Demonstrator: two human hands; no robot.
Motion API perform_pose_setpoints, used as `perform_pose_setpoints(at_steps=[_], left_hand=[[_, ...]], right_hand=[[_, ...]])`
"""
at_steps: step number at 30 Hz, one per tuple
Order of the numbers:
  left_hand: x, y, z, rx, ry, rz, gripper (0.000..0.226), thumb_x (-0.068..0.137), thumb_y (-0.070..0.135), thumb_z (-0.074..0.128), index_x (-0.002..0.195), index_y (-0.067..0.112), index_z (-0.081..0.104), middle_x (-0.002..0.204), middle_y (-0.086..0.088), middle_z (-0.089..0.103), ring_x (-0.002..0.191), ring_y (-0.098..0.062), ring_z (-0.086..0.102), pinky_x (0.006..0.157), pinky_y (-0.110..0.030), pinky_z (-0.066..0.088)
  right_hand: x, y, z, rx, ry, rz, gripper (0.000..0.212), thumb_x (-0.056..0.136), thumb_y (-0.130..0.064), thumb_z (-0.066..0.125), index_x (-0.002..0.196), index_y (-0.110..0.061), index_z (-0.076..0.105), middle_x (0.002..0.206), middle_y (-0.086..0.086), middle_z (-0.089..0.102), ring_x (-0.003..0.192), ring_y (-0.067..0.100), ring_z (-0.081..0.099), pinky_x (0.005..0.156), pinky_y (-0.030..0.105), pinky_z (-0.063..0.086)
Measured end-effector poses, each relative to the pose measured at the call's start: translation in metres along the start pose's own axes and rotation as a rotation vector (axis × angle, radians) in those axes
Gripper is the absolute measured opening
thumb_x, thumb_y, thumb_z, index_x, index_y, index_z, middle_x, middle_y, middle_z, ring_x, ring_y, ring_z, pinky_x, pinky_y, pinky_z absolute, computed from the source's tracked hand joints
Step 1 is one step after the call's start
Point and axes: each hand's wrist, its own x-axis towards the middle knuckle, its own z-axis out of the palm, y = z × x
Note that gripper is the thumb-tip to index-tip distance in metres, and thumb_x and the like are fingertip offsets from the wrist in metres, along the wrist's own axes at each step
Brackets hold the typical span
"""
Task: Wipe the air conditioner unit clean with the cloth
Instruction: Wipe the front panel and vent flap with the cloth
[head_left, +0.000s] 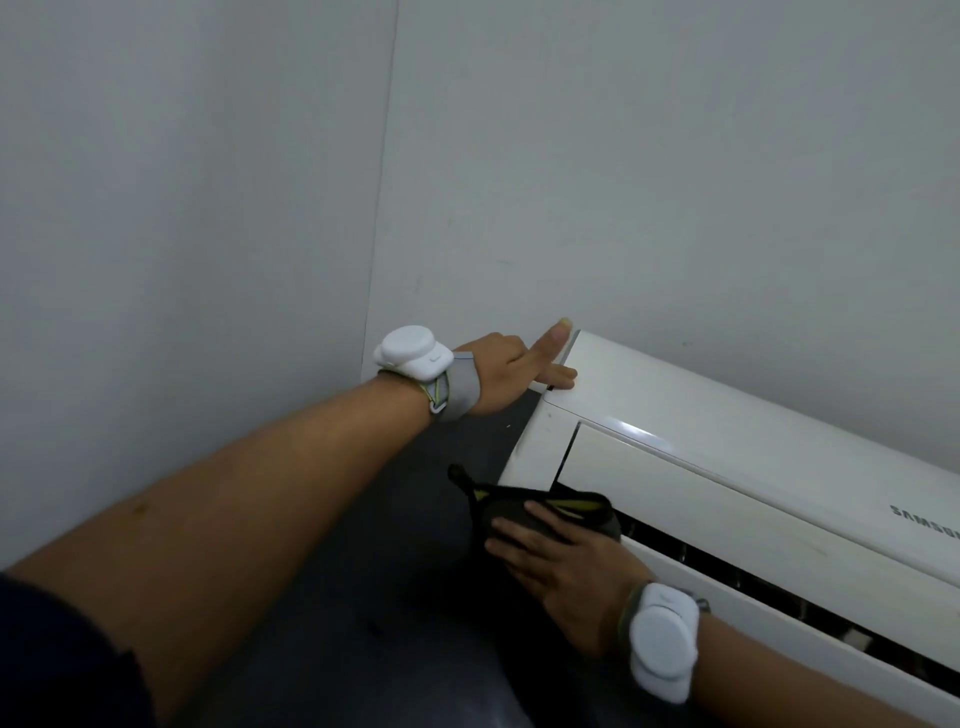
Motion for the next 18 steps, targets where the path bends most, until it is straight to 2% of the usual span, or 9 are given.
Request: perform_pose_setpoints(at_steps=[2, 3, 5, 7, 11, 13, 15, 18], left_hand=[[0.002, -0.002, -0.001, -0.033, -0.014, -0.023, 0.082, 0.082, 0.073, -0.004, 0.109, 0.04, 0.066, 0.129, 0.025, 0.054, 0.129, -0.01, 0.041, 0.113, -0.027, 0.011], [0.004, -0.002, 0.0, -0.047, -0.019, -0.041, 0.084, 0.077, 0.077, -0.005, 0.107, 0.044, 0.066, 0.129, 0.024, 0.055, 0.13, -0.012, 0.04, 0.115, -0.029, 0.009], [0.005, -0.004, -0.001, -0.073, -0.021, -0.074, 0.086, 0.07, 0.082, -0.008, 0.102, 0.05, 0.065, 0.131, 0.021, 0.055, 0.133, -0.014, 0.036, 0.117, -0.035, 0.005], [0.006, -0.005, -0.001, -0.091, -0.032, -0.087, 0.085, 0.072, 0.081, -0.009, 0.102, 0.052, 0.065, 0.133, 0.016, 0.054, 0.134, -0.016, 0.035, 0.118, -0.038, 0.004], [0.007, -0.003, -0.003, -0.072, -0.042, -0.103, 0.083, 0.077, 0.078, -0.009, 0.102, 0.05, 0.065, 0.137, 0.01, 0.053, 0.134, -0.017, 0.035, 0.118, -0.036, 0.003], [0.007, -0.001, -0.006, -0.05, -0.044, -0.111, 0.086, 0.073, 0.081, -0.009, 0.101, 0.05, 0.066, 0.138, 0.01, 0.052, 0.134, -0.017, 0.035, 0.118, -0.039, 0.003], [0.007, 0.001, -0.006, -0.034, -0.049, -0.113, 0.088, 0.069, 0.084, -0.01, 0.099, 0.051, 0.066, 0.138, 0.014, 0.051, 0.135, -0.015, 0.035, 0.118, -0.04, 0.003], [0.008, 0.002, -0.006, -0.025, -0.059, -0.117, 0.089, 0.067, 0.086, -0.01, 0.096, 0.051, 0.067, 0.134, 0.02, 0.053, 0.134, -0.012, 0.036, 0.118, -0.04, 0.003]], right_hand=[[-0.018, 0.012, -0.002, -0.032, 0.094, 0.019, 0.044, 0.086, -0.03, 0.038, 0.12, -0.03, 0.066, 0.141, -0.012, 0.05, 0.137, 0.016, 0.038, 0.115, 0.057, 0.013], [-0.028, 0.021, -0.001, -0.028, 0.125, 0.037, 0.047, 0.083, -0.029, 0.035, 0.117, -0.031, 0.067, 0.138, -0.012, 0.053, 0.134, 0.016, 0.042, 0.111, 0.053, 0.017], [-0.041, 0.04, 0.001, 0.005, 0.208, 0.108, 0.052, 0.081, -0.024, 0.034, 0.123, -0.03, 0.064, 0.143, -0.007, 0.049, 0.136, 0.02, 0.04, 0.107, 0.051, 0.021], [-0.04, 0.056, -0.003, 0.039, 0.272, 0.201, 0.055, 0.081, -0.023, 0.034, 0.13, -0.03, 0.058, 0.148, -0.003, 0.042, 0.139, 0.025, 0.035, 0.108, 0.055, 0.021], [-0.015, 0.057, -0.023, 0.062, 0.26, 0.275, 0.053, 0.081, -0.03, 0.043, 0.133, -0.032, 0.054, 0.148, -0.003, 0.043, 0.138, 0.027, 0.036, 0.111, 0.06, 0.024], [0.002, 0.048, -0.027, 0.033, 0.234, 0.235, 0.052, 0.082, -0.033, 0.051, 0.134, -0.032, 0.053, 0.148, -0.004, 0.042, 0.14, 0.026, 0.033, 0.111, 0.058, 0.018], [0.012, 0.037, -0.025, 0.012, 0.171, 0.165, 0.052, 0.085, -0.037, 0.05, 0.136, -0.03, 0.051, 0.15, -0.005, 0.04, 0.143, 0.025, 0.026, 0.112, 0.056, 0.009], [0.003, 0.025, -0.018, -0.004, 0.126, 0.112, 0.05, 0.079, -0.042, 0.057, 0.128, -0.031, 0.06, 0.143, -0.01, 0.048, 0.139, 0.02, 0.035, 0.113, 0.052, 0.018]])
